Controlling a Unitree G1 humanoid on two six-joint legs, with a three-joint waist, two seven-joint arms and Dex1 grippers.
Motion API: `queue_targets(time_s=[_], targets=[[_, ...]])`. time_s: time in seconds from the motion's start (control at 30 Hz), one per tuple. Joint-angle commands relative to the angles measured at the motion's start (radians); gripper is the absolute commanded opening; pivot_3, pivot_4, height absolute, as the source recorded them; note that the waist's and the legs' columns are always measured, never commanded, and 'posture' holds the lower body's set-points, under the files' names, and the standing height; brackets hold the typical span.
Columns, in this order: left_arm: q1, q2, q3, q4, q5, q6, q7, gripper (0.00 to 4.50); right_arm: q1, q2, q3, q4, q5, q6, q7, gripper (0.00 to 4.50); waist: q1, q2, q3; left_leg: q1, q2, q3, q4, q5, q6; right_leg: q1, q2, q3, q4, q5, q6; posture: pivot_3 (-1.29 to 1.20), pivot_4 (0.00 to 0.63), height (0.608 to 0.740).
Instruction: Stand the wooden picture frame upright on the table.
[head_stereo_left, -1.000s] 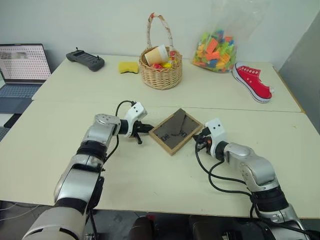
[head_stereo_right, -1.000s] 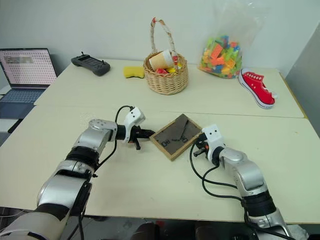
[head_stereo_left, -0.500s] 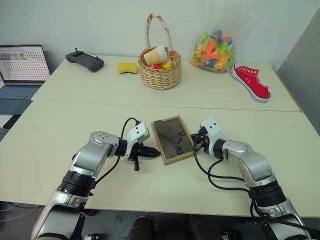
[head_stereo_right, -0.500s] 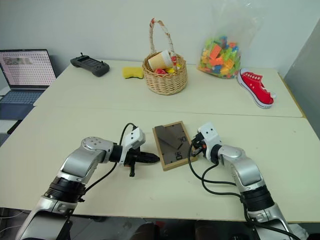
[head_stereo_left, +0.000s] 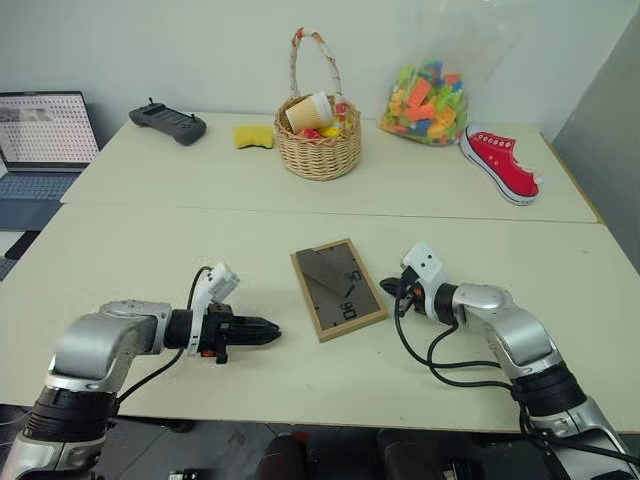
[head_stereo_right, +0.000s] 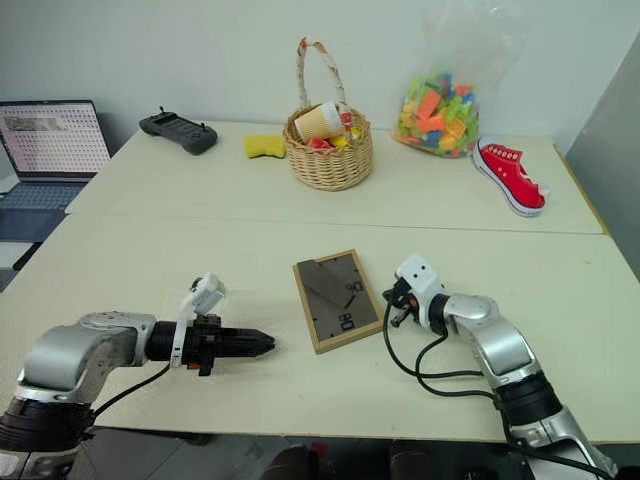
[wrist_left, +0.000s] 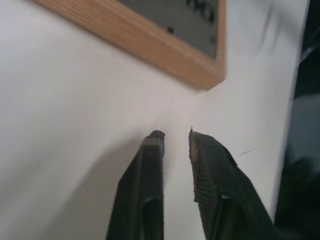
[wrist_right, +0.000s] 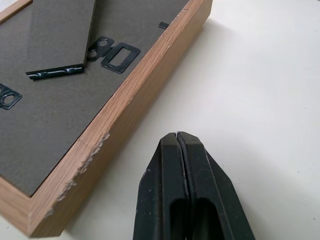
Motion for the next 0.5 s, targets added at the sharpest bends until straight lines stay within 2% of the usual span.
queue_targets(time_s=[0.03, 0.13, 0.17, 0.4, 0.43, 0.5], targets=[[0.002, -0.038, 0.107, -0.016, -0.124, 0.240, 0.071, 1.93, -0.043, 0.010, -0.016, 0.032, -0.015, -0.058, 0.019, 0.00, -0.001, 0.000, 0.000, 0.000, 0.000, 0.000, 0.000, 0.000, 0.000, 0.000, 0.000, 0.000, 0.000, 0.000, 0.000, 0.00, 0.150, 0.740], [-0.024, -0.105, 0.183, 0.079, -0.167, 0.323, 0.172, 2.63, -0.060, 0.029, -0.015, 0.052, -0.019, -0.069, 0.020, 0.00, -0.001, 0.000, 0.000, 0.002, 0.000, 0.000, 0.000, 0.000, 0.000, 0.000, -0.001, 0.001, 0.001, 0.000, 0.000, 0.00, 0.150, 0.740], [-0.026, -0.119, 0.190, 0.095, -0.187, 0.329, 0.197, 2.71, -0.064, 0.035, -0.014, 0.053, -0.021, -0.070, 0.020, 0.00, -0.001, 0.000, 0.000, 0.002, 0.000, 0.000, 0.000, 0.000, 0.000, 0.001, -0.001, 0.001, 0.002, 0.000, 0.000, 0.00, 0.150, 0.740], [-0.052, -0.240, 0.207, 0.159, -0.213, 0.328, 0.362, 4.26, -0.042, 0.077, -0.004, 0.017, -0.029, -0.048, 0.002, 0.00, 0.001, 0.000, 0.000, 0.004, 0.001, -0.004, 0.000, 0.000, 0.000, 0.001, -0.003, 0.002, 0.004, 0.000, 0.000, 0.00, 0.150, 0.740], [-0.053, -0.257, 0.194, 0.171, -0.206, 0.315, 0.374, 4.42, -0.035, 0.092, 0.002, 0.007, -0.029, -0.039, -0.007, 0.00, 0.001, 0.000, 0.000, 0.004, 0.001, -0.004, 0.000, 0.000, -0.001, 0.001, -0.003, 0.002, 0.004, 0.000, 0.000, 0.00, 0.150, 0.740], [-0.051, -0.279, 0.176, 0.183, -0.201, 0.298, 0.393, 4.42, -0.024, 0.109, 0.009, -0.008, -0.030, -0.028, -0.016, 0.00, 0.001, 0.000, 0.000, 0.005, 0.001, -0.004, 0.000, 0.000, -0.001, 0.001, -0.003, 0.002, 0.004, 0.000, 0.000, 0.00, 0.150, 0.740]])
